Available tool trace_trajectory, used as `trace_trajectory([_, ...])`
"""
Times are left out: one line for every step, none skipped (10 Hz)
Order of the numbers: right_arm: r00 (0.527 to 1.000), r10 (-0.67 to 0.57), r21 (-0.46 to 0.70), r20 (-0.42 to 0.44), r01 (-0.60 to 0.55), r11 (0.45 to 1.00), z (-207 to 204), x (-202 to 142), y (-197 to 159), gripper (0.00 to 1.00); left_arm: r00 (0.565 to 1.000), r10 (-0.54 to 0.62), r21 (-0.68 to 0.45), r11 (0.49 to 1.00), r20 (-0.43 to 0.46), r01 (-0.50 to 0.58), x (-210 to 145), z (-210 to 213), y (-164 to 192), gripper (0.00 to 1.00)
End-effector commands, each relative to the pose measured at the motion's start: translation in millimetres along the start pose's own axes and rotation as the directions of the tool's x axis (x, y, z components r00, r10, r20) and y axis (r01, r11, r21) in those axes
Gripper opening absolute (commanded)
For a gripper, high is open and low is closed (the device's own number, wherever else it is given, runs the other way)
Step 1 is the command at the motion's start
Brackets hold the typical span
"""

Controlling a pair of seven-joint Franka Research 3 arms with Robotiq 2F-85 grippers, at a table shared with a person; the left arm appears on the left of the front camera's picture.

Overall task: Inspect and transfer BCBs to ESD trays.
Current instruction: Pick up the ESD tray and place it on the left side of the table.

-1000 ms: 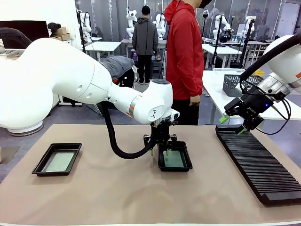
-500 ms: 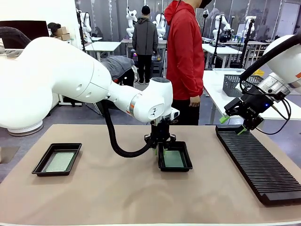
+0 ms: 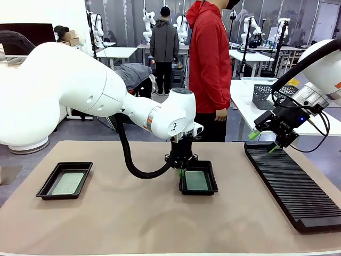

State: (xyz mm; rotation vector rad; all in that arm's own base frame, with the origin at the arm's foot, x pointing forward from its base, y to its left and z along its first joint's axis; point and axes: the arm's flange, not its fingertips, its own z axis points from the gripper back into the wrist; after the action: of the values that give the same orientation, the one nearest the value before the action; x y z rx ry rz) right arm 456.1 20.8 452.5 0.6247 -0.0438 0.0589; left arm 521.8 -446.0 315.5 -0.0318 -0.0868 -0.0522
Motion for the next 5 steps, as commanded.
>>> trace_trajectory([1.000,-0.021,-0.016,0.011,0.021,1.000,0.7,0.0,1.7,1.00,1.000,-0.002,0.002,1.000,-0.004,0.002,-1.9,-2.0,4.8,0.00])
trace_trajectory([1.000,-0.021,-0.016,0.011,0.021,1.000,0.7,0.0,1.7,1.00,1.000,0.005,0.000,1.000,-0.009,-0.005,-2.4,-2.7,5.6,0.00])
trace_trajectory([1.000,-0.021,-0.016,0.011,0.021,1.000,0.7,0.0,1.7,1.00,1.000,0.000,0.000,1.000,0.000,0.000,0.0,0.0,0.0,0.00])
trace_trajectory([1.000,-0.021,-0.016,0.011,0.021,1.000,0.7,0.0,1.7,1.00,1.000,0.000,0.000,1.000,0.000,0.000,0.0,0.0,0.0,0.00])
trace_trajectory([1.000,-0.021,-0.016,0.011,0.021,1.000,0.7,0.0,1.7,1.00,1.000,0.000,0.000,1.000,0.000,0.000,0.0,0.0,0.0,0.00])
